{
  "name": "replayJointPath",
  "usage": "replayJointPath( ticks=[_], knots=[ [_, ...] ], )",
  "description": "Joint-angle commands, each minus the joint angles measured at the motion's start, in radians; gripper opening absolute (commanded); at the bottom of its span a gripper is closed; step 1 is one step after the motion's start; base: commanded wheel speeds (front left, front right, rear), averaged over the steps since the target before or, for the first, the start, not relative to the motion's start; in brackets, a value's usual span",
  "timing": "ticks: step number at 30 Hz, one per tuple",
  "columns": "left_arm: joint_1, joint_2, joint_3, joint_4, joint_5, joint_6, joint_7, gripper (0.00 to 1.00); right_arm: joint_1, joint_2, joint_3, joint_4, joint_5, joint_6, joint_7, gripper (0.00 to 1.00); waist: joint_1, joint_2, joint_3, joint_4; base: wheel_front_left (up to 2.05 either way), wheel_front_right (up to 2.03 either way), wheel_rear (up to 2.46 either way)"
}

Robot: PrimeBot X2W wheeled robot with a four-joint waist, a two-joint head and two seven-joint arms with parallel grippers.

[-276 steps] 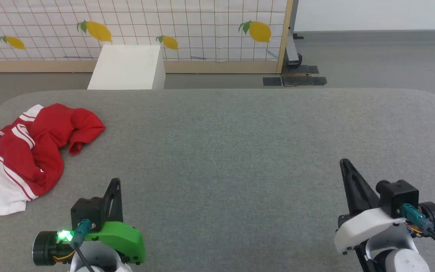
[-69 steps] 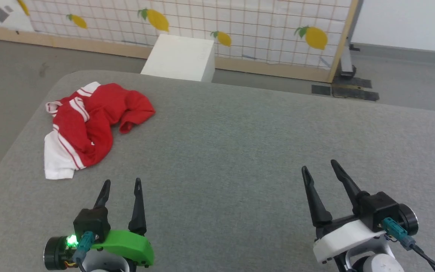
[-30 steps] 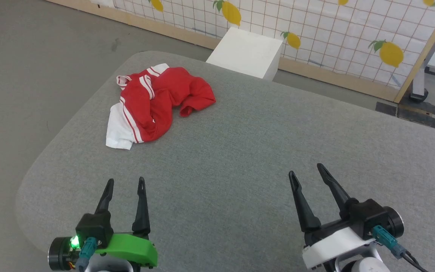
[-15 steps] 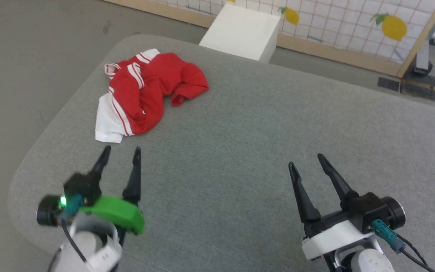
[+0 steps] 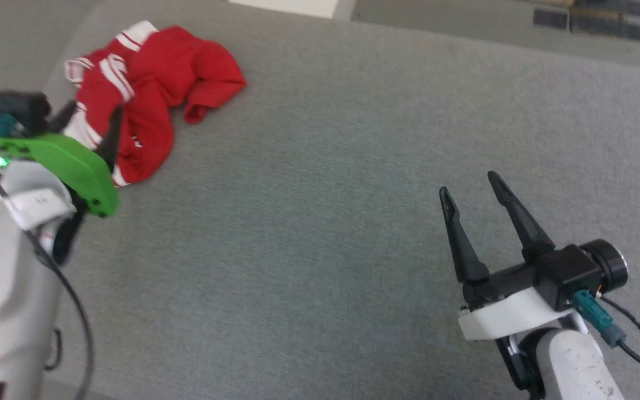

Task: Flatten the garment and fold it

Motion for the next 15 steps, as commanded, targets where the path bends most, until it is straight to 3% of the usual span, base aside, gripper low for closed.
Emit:
replayJointPath(
  ticks=[1, 7, 15],
  knots=[
    [-0.037, 0.027, -0.018, 0.021, -0.021, -0.006, 0.011, 1.00, -0.021, -0.005, 0.000, -0.016, -0.010, 0.006, 0.004, 1.00, 0.0000, 0.0000, 0.111, -0.096, 0.00, 0.00, 0.00],
    [-0.174, 0.134, -0.091, 0.158, -0.161, -0.006, 0.124, 1.00, -0.048, -0.006, 0.002, -0.083, -0.017, 0.006, 0.018, 1.00, 0.0000, 0.0000, 0.201, -0.152, 0.00, 0.00, 0.00],
    [-0.295, 0.229, -0.152, 0.296, -0.290, -0.007, 0.293, 1.00, -0.072, -0.006, 0.018, -0.144, -0.012, 0.006, 0.026, 1.00, 0.0000, 0.0000, 0.271, -0.200, 0.00, 0.00, 0.00]
  ],
)
